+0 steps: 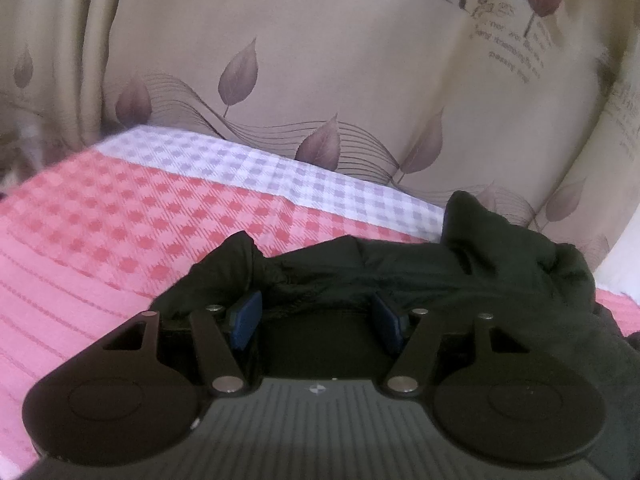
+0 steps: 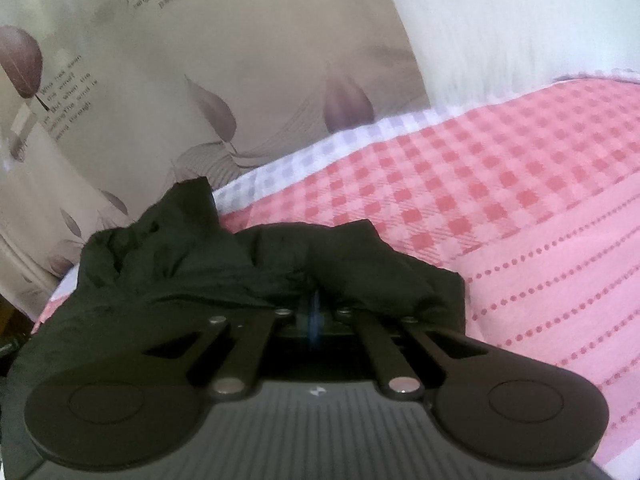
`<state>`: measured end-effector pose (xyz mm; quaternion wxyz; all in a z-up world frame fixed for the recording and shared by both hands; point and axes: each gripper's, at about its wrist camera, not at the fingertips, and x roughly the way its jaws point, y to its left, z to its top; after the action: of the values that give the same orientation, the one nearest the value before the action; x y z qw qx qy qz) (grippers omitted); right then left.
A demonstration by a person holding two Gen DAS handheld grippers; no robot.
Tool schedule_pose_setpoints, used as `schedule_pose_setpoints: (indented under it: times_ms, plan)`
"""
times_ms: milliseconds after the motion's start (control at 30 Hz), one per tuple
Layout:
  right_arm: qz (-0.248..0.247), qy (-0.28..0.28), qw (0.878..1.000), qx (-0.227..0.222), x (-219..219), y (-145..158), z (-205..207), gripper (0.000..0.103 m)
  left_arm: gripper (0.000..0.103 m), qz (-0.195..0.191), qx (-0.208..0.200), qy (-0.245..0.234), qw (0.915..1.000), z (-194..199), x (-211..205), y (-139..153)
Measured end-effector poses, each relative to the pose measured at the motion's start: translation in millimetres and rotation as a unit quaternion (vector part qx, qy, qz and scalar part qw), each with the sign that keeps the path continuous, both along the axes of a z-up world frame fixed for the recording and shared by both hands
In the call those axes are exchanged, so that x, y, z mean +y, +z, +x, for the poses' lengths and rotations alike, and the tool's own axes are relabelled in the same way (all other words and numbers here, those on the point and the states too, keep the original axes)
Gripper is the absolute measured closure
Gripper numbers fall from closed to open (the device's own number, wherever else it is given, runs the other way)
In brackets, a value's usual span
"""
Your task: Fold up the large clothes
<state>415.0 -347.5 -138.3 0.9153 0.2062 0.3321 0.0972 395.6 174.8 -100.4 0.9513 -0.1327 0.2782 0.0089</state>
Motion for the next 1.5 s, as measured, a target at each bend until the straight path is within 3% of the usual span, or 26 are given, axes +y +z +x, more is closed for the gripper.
schedule_pose_setpoints:
  times_ms: [67,133,200,233,267,333,367,467,533,600,733,800,900,1067,1167,1233,1300,1400,1433,1467,1500]
  plan:
    - [-0.02,-0.025,0.999,0.001,5,21,-11,0.094,0.024,-0.009,-0.02,-0.002,0.9998,-16,6,18]
    - [-0.026,-0.025,0.997,-0.063,12,51,-43,0.094,0.007,-0.034,-0.047,-0.001,0.9983,-34,22,37]
    - [-0.031,-0.001,0.992,-0.119,21,73,-77,0.085,0.001,-0.04,-0.062,0.012,0.9972,-51,45,55]
    - [-0.034,0.009,0.99,-0.137,26,80,-93,0.07,0.0,-0.04,-0.061,0.013,0.9973,-57,59,60]
    - [-0.036,0.017,0.988,-0.151,31,83,-111,0.046,0.0,-0.038,-0.053,0.007,0.9979,-60,70,62]
    - [-0.036,0.025,0.984,-0.172,39,82,-142,0.02,0.0,-0.025,-0.018,-0.013,0.9994,-64,89,58]
    - [-0.037,0.03,0.982,-0.181,42,78,-159,0.02,0.0,-0.019,0.002,-0.029,0.9994,-64,95,53]
    - [-0.052,0.05,0.982,-0.174,52,69,-185,0.02,0.0,-0.022,0.031,-0.068,0.9969,-67,108,32]
    - [-0.062,0.062,0.981,-0.173,57,65,-196,0.02,0.008,-0.042,0.025,-0.081,0.9956,-67,114,20]
    - [-0.07,0.066,0.981,-0.17,61,64,-203,0.02,0.014,-0.083,0.026,-0.124,0.9885,-57,120,9]
    - [-0.067,0.061,0.982,-0.165,64,71,-208,0.02,0.027,-0.105,0.075,-0.2,0.9712,-26,111,-16]
    - [-0.069,0.057,0.982,-0.166,66,71,-209,0.02,0.027,-0.141,0.067,-0.238,0.9587,-18,114,-25]
    - [-0.073,0.059,0.983,-0.16,75,66,-207,0.02,0.037,-0.22,0.08,-0.298,0.9254,5,120,-41]
    - [-0.064,0.068,0.985,-0.144,98,55,-203,0.02,0.059,-0.265,0.084,-0.337,0.8996,32,123,-56]
    - [-0.069,0.072,0.985,-0.139,112,53,-203,0.02,0.065,-0.252,0.071,-0.345,0.9014,26,119,-53]
    - [-0.078,0.084,0.98,-0.16,122,59,-206,0.02,0.069,-0.248,0.061,-0.337,0.9064,19,118,-50]
    - [-0.092,0.114,0.972,-0.183,135,67,-207,0.02,0.069,-0.233,0.045,-0.325,0.9153,8,116,-45]
    - [-0.142,0.159,0.951,-0.224,164,74,-209,0.022,0.075,-0.246,0.028,-0.305,0.9196,-11,117,-40]
    - [-0.165,0.17,0.943,-0.232,174,74,-209,0.029,0.077,-0.251,0.026,-0.298,0.9206,-19,117,-38]
    - [-0.194,0.175,0.935,-0.238,186,73,-209,0.072,0.078,-0.257,0.02,-0.294,0.9204,-28,118,-35]
    - [-0.219,0.173,0.931,-0.233,196,71,-207,0.097,0.079,-0.26,0.018,-0.291,0.9206,-32,118,-31]
